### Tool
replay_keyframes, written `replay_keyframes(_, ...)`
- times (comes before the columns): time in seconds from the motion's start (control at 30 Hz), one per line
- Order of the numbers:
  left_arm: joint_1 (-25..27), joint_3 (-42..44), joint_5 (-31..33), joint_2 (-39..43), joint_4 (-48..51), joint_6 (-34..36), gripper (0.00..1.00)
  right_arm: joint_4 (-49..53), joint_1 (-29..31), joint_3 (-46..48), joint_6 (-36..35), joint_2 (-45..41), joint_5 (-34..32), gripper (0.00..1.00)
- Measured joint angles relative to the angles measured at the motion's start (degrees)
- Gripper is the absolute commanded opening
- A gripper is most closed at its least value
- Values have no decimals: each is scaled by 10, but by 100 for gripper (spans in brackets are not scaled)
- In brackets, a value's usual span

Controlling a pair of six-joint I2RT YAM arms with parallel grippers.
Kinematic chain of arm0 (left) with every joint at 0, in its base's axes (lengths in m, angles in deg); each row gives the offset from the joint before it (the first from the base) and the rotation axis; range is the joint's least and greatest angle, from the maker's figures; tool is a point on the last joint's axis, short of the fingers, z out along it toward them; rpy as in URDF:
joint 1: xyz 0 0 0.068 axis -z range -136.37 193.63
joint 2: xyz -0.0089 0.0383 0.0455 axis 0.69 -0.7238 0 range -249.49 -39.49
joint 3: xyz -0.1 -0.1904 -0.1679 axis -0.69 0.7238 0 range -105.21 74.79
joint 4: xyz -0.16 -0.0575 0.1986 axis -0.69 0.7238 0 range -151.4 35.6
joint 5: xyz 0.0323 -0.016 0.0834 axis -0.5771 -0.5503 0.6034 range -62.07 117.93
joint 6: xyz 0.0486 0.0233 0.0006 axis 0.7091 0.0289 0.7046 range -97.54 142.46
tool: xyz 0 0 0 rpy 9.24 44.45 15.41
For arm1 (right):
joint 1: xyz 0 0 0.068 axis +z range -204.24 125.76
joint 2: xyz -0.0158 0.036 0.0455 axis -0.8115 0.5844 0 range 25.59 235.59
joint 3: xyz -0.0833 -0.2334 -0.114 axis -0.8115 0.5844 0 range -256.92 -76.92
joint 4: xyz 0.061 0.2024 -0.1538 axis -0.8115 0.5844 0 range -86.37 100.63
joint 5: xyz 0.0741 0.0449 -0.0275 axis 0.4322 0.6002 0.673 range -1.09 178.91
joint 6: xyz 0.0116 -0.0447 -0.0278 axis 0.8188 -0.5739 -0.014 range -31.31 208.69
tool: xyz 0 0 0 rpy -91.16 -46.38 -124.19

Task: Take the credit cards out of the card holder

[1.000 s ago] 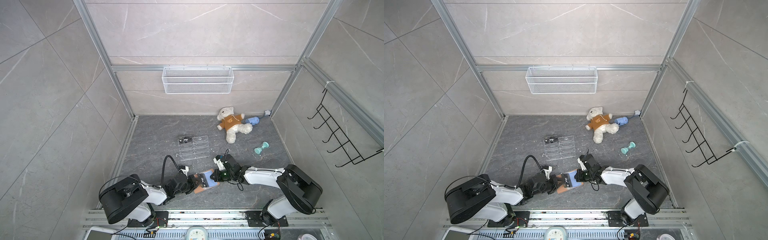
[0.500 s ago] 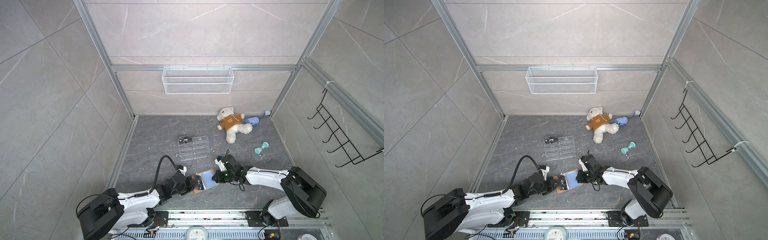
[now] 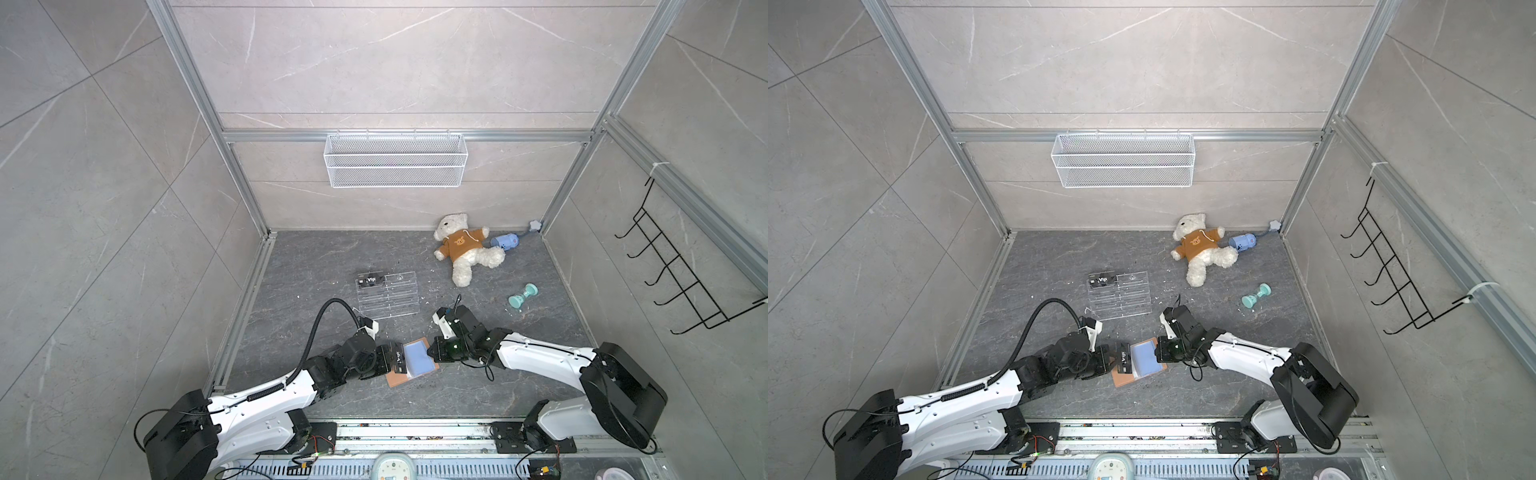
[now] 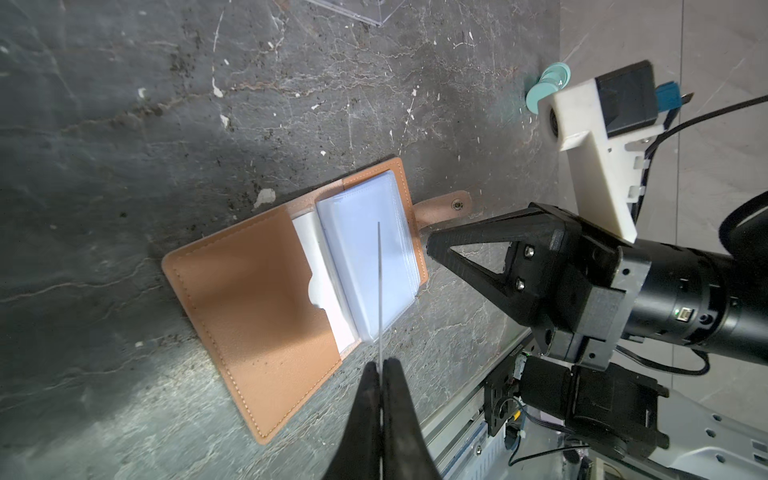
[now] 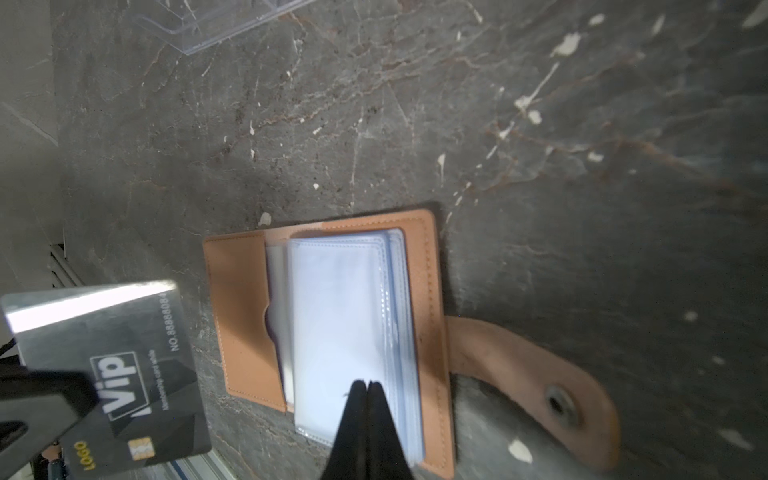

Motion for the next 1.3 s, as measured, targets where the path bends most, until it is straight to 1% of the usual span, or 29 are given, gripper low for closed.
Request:
replay_keyframes(0.1,0,-27,4,0,33,32,0,13,0,-2,-7,-17,-6,12)
replay_keyframes(0.2,0,-56,10,0,66,65,0,28,0,-2,-20,-42,-14,21)
replay_keyframes(0.47,0,-135,14,-2,140,165,0,67,0,-2,-60,-127,-57,49)
replay_keyframes(0.53,0,-155,15,-7,157,189,0,75,0,-2,-65,-142,-67,54)
replay_keyframes(0.73,0,-207,19,-26,205,259,0,91,0,-2,-82,-175,-86,76)
replay_keyframes(0.87,0,-234,14,-32,227,308,0,92,0,-2,-92,-202,-93,89)
replay_keyframes(1.0,0,-265,8,-37,251,360,0,96,0,-2,-98,-229,-103,96)
replay_keyframes(1.3,0,-334,8,-63,309,474,0,109,0,-2,-120,-296,-132,99)
